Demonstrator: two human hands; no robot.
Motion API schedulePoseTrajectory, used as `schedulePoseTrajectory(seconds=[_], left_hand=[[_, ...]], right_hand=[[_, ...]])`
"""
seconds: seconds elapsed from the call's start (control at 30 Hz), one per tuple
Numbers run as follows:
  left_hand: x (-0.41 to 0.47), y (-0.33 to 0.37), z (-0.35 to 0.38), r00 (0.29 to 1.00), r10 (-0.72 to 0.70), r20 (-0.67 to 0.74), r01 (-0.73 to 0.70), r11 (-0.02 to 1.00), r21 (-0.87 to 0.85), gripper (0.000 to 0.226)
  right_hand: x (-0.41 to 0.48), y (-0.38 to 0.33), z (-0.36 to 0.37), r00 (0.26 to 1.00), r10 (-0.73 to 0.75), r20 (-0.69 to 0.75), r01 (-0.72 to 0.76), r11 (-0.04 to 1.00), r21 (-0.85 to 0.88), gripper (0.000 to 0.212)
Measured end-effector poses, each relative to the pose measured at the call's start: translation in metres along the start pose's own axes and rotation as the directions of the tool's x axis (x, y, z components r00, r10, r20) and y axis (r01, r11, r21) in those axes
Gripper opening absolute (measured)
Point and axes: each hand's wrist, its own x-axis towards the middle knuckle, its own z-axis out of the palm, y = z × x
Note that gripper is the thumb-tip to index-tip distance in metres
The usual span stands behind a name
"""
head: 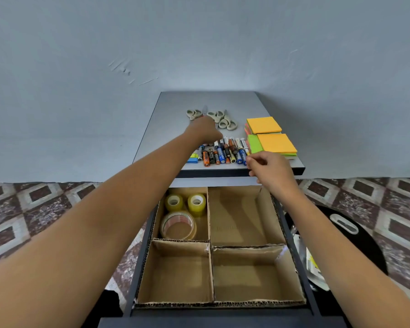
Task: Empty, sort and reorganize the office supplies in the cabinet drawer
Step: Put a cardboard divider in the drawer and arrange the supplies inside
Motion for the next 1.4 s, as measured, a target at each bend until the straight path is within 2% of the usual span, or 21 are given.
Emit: schedulePoseTrajectory(seconds=[0.07, 0.17, 0.3, 0.47, 0.6, 0.77, 0.9, 1.03, 1.13, 1.27, 1.4], left_hand=[[0.001, 0.011, 0.006, 0.994, -0.027, 0.107, 0.024, 0.999, 0.024, 0.029], [-0.004, 0.023, 0.008, 0.985, -0.064, 0.162, 0.062, 0.998, 0.022, 0.016], [-0.005, 0.025, 0.009, 0.982, -0.089, 0.166, 0.087, 0.996, 0.021, 0.041], [-0.004, 0.022, 0.013, 0.987, -0.11, 0.113, 0.115, 0.992, -0.042, 0.035], [-0.001, 0.021, 0.018, 0.986, -0.124, 0.108, 0.136, 0.985, -0.11, 0.021], [0.002, 0.017, 0.02, 0.984, -0.154, 0.093, 0.172, 0.958, -0.229, 0.028], [0.002, 0.011, 0.012, 0.978, -0.172, 0.115, 0.201, 0.925, -0.322, 0.025], [0.001, -0.002, -0.006, 0.974, -0.213, 0.071, 0.221, 0.85, -0.478, 0.015], [0.0, -0.015, -0.021, 0.968, -0.24, 0.073, 0.242, 0.814, -0.528, 0.016], [-0.001, -0.033, -0.032, 0.958, -0.28, 0.061, 0.265, 0.784, -0.562, 0.02], [-0.001, -0.044, -0.029, 0.948, -0.311, 0.066, 0.298, 0.799, -0.523, 0.018]], right_hand=[[0.005, -0.002, -0.002, 1.0, 0.005, -0.015, -0.005, 1.0, -0.004, 0.022], [0.008, -0.003, -0.003, 1.0, 0.011, -0.022, -0.011, 1.0, 0.006, 0.019], [0.011, -0.005, -0.003, 0.999, 0.024, -0.03, -0.024, 1.0, 0.013, 0.018], [0.03, -0.019, -0.006, 0.998, 0.051, -0.035, -0.053, 0.997, -0.051, 0.023], [0.06, -0.034, -0.002, 0.996, 0.086, 0.014, -0.084, 0.991, -0.106, 0.021], [0.08, -0.039, 0.008, 0.984, 0.145, 0.098, -0.117, 0.961, -0.252, 0.015], [0.085, -0.036, 0.016, 0.984, 0.137, 0.113, -0.088, 0.929, -0.359, 0.037], [0.084, -0.037, 0.023, 0.99, 0.066, 0.128, 0.003, 0.879, -0.478, 0.041], [0.084, -0.039, 0.025, 0.99, 0.035, 0.134, 0.04, 0.854, -0.518, 0.041], [0.088, -0.037, 0.027, 0.992, 0.027, 0.122, 0.039, 0.861, -0.507, 0.037], [0.091, -0.037, 0.024, 0.991, 0.11, 0.082, -0.079, 0.945, -0.318, 0.028]])
